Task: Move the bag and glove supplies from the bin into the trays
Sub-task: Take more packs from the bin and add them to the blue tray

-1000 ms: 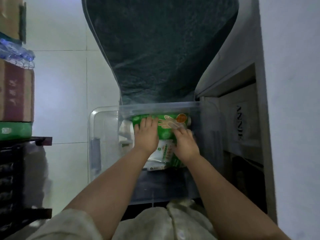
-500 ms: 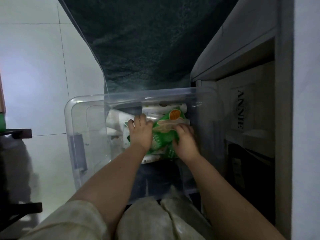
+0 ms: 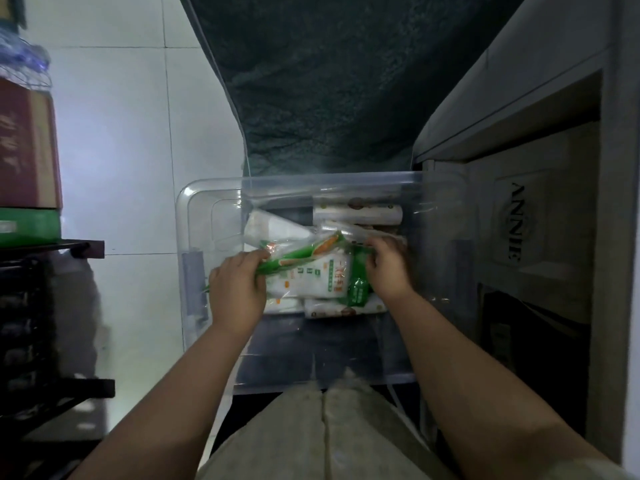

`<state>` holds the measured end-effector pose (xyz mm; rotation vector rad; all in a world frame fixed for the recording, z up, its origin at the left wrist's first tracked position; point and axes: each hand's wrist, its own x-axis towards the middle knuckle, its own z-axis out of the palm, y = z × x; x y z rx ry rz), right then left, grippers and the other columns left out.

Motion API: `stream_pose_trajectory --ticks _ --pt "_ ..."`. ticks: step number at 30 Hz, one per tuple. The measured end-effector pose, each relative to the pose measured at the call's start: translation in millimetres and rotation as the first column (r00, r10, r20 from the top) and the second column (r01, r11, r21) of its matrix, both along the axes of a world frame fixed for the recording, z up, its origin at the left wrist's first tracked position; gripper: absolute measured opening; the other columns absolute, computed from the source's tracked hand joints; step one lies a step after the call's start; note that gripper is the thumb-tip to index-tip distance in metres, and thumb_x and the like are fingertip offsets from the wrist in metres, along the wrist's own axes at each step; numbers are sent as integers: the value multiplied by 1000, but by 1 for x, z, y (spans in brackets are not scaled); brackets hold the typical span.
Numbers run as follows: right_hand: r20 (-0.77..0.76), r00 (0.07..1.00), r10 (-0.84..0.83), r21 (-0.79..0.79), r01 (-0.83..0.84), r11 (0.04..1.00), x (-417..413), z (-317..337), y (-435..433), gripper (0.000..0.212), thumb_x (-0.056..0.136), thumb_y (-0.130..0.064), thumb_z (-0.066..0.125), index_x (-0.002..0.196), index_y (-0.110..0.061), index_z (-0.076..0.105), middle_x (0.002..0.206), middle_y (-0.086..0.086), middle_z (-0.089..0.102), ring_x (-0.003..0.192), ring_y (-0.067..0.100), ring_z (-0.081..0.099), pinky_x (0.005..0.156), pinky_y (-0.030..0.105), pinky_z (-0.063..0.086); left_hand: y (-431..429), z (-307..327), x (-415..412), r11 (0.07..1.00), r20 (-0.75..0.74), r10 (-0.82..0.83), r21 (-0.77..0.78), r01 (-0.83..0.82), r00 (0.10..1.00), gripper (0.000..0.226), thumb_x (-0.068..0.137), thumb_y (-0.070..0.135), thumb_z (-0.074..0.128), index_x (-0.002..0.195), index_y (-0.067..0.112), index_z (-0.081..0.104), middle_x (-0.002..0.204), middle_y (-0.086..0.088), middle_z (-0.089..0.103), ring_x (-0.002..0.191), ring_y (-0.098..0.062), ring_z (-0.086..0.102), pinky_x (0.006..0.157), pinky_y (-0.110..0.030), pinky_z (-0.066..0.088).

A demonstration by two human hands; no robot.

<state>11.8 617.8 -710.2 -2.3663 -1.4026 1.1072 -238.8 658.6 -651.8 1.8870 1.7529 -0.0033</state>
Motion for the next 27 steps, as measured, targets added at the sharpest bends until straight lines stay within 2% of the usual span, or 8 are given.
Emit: stream_pose_trajectory --ticks 3,6,9,12,15,19,22,27 --pt "94 993 65 -69 -58 996 -14 -17 -14 29 81 1 55 107 -9 65 112 13 62 108 33 52 97 42 42 10 2 3 999 42 25 43 -26 999 40 80 -4 59 116 12 67 104 -14 68 91 -36 59 78 -42 47" --pt "40 966 255 -36 -254 967 -31 -28 -21 41 77 1 60 116 -10 62 126 14 56 119 33 45 103 36 32 19 -2 7 995 57 25 92 -30 998 39 79 -6 59 114 11 68 102 -15 68 91 -37 58 78 -42 45" --pt "15 860 510 22 -510 860 -51 -39 -16 51 78 1 57 128 -8 54 139 15 47 130 35 38 108 41 26 28 -11 13 990 35 -33 136 28 999 38 79 -4 59 112 13 69 99 -11 69 89 -34 58 77 -38 40" --pt "84 771 632 -32 -632 775 -69 -55 -1 60 83 -8 55 141 -11 38 151 13 32 140 30 24 116 44 13 36 -23 19 989 55 -42 144 34 998 35 80 0 60 109 17 69 100 -6 69 92 -31 58 81 -38 38" --pt "169 709 684 -177 -661 729 -82 -66 9 74 83 -21 58 147 -12 21 150 15 27 137 32 23 115 49 11 39 -36 23 990 38 -41 136 35 998 30 81 8 63 108 20 69 102 -3 68 95 -29 58 84 -39 37" --pt "255 679 688 -246 -643 725 -91 -63 4 68 80 -14 52 142 -10 24 131 16 40 117 36 37 103 50 25 40 -48 31 992 -36 -77 93 80 996 21 86 17 59 106 19 66 104 -2 68 98 -28 58 83 -40 36" --pt "177 765 619 -238 -577 781 -90 -61 -4 54 82 -11 52 134 -8 36 125 14 44 112 32 40 95 42 33 42 -56 41 994 -49 -104 33 106 993 24 85 10 55 108 14 61 103 -6 66 96 -32 57 80 -39 36" --pt "95 833 545 -79 -539 838 -82 -42 -21 48 78 -5 55 124 -12 47 119 11 48 108 30 42 90 38 33 45 -64 54 961 -144 -275 -34 273 951 44 85 11 53 128 22 53 122 -5 61 110 -31 51 87 -40 34"
